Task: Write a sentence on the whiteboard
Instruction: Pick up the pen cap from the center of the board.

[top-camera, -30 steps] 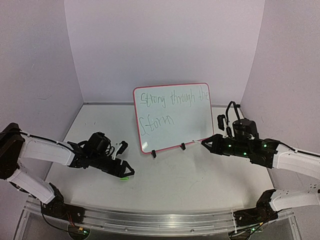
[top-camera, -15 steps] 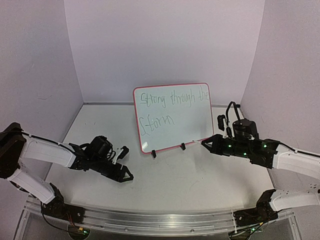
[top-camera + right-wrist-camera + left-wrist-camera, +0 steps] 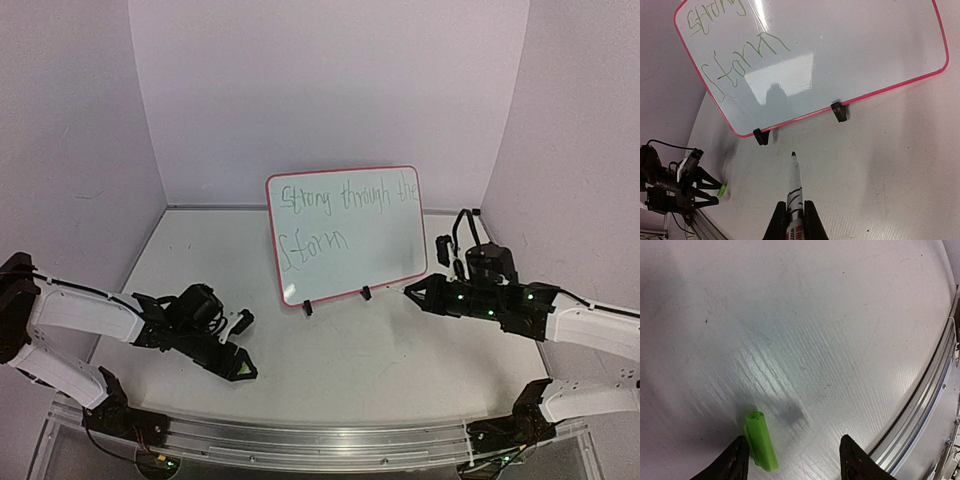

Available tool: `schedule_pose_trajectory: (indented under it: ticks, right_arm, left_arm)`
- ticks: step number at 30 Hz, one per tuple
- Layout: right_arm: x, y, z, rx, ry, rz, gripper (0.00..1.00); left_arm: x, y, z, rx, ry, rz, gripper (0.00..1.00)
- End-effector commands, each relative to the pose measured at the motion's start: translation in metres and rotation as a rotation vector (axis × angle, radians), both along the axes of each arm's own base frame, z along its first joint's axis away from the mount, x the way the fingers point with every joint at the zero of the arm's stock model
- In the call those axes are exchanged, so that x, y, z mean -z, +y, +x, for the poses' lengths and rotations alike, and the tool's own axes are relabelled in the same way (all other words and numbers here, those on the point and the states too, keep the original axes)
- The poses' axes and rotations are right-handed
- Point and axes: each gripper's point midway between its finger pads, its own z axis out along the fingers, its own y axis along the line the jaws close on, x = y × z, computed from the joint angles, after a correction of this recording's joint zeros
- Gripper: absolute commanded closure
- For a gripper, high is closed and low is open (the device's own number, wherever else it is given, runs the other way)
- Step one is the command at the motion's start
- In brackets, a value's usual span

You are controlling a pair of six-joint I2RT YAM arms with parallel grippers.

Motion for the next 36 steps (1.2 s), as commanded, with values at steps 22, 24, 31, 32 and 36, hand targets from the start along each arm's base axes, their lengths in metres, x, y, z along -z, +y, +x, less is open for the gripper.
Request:
schedule_pose_trajectory:
  ticks: [22, 24, 31, 32, 36]
  right_arm:
    - [-0.013, -0.003, -0.003, 0.016, -0.041, 0.042, 1.0]
    - [-0.012, -0.004, -0.003, 0.02, -0.041, 0.041, 1.0]
    - [-0.013, -0.004, -0.003, 0.018, -0.044, 0.041, 1.0]
    - [-0.013, -0.004, -0.003, 0.017, -0.044, 0.041, 1.0]
    - [-0.014, -0.004, -0.003, 0.019, -0.047, 0.04, 1.0]
  left_arm:
    - [0.008, 0.023, -0.005, -0.069, -0.09, 0.386, 0.72]
    - [0.008, 0.021, -0.007, -0.067, -0.086, 0.373, 0.73]
    - [0.01, 0.011, -0.006, -0.042, -0.085, 0.371, 0.75]
    - [0.011, 0.009, -0.006, -0.035, -0.084, 0.37, 0.75]
    - [0.013, 0.003, -0.006, -0.01, -0.087, 0.374, 0.76]
